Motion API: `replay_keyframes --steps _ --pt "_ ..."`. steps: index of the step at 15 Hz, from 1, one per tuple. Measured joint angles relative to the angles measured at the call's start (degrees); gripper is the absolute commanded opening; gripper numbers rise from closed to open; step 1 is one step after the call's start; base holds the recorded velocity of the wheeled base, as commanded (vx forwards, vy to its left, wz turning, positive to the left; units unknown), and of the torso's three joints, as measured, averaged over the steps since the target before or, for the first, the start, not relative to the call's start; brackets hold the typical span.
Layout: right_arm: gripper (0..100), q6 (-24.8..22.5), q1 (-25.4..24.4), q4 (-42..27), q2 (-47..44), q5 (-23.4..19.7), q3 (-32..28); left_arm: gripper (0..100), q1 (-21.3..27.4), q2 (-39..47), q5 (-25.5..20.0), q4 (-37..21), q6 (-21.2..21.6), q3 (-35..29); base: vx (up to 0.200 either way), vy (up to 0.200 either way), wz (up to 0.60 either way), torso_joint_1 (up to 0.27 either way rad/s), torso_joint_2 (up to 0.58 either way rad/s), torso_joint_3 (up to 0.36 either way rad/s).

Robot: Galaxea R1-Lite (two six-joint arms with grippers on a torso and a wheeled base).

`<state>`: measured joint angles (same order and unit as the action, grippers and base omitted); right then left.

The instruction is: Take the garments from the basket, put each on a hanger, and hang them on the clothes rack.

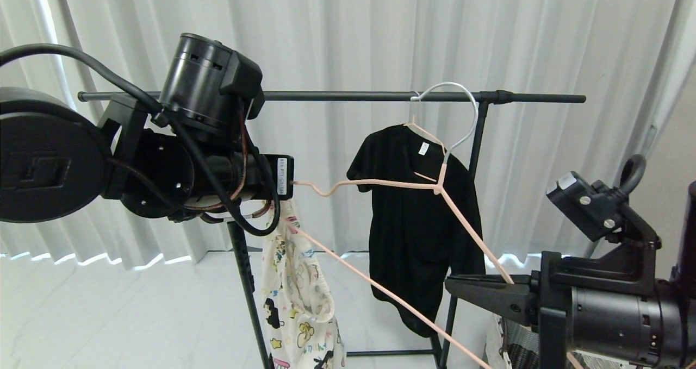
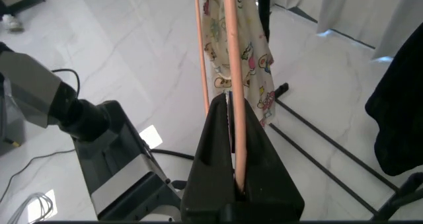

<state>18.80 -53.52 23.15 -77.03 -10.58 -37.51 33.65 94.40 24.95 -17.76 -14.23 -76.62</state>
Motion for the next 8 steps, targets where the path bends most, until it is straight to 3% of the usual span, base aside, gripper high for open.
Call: replay_keyframes --steps 8 --pt "0 0.4 0.3 0.0 0.1 1.7 0.9 0 -1.8 0.1 1.6 0.0 0.0 -0.4 0.000 0.000 0.00 0.000 0.00 0.000"
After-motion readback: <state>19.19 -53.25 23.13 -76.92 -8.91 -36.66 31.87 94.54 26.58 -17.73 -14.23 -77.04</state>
